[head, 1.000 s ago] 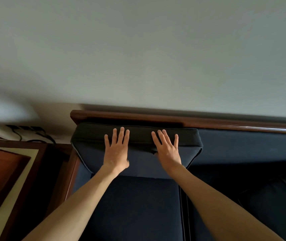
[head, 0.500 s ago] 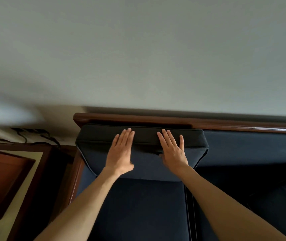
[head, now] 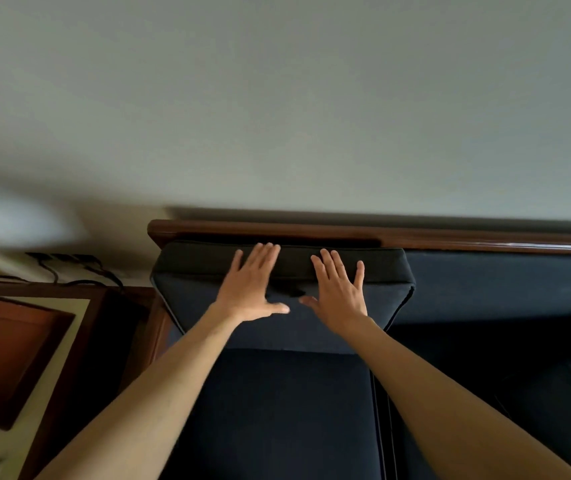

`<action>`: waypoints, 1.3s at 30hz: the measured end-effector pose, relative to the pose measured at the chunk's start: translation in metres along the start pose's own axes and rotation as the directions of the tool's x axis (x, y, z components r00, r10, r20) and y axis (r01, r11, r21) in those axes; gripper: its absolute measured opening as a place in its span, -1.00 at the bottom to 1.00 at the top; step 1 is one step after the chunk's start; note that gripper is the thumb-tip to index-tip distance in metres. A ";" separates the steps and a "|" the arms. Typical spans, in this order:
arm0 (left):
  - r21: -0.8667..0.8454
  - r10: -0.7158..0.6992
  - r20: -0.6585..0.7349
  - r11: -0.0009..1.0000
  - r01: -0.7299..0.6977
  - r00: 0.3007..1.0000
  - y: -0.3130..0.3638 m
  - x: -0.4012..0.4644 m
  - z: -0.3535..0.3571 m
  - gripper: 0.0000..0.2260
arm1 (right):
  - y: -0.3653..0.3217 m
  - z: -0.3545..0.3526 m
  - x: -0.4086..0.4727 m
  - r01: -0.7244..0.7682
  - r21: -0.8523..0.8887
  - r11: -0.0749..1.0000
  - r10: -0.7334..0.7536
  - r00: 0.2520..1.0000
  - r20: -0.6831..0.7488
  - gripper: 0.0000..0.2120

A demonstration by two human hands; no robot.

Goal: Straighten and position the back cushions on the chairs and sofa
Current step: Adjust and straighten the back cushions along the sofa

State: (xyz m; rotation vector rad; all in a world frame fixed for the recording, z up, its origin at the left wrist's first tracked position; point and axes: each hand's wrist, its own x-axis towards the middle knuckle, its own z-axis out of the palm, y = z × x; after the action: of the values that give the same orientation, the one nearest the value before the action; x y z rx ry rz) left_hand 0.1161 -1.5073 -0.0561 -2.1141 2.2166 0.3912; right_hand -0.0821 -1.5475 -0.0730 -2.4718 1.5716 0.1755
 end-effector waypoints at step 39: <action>-0.340 -0.005 0.117 0.939 0.045 0.993 0.208 -0.015 -0.097 -0.50 | 0.160 -0.141 -0.147 -0.226 0.256 0.940 0.186 0.968 0.169 -0.34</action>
State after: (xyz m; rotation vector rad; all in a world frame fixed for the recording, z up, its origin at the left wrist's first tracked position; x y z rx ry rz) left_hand -0.0759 -1.5071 0.0709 -2.2042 2.1843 0.9352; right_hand -0.2906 -1.5174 0.0771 -2.0397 1.6671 0.1517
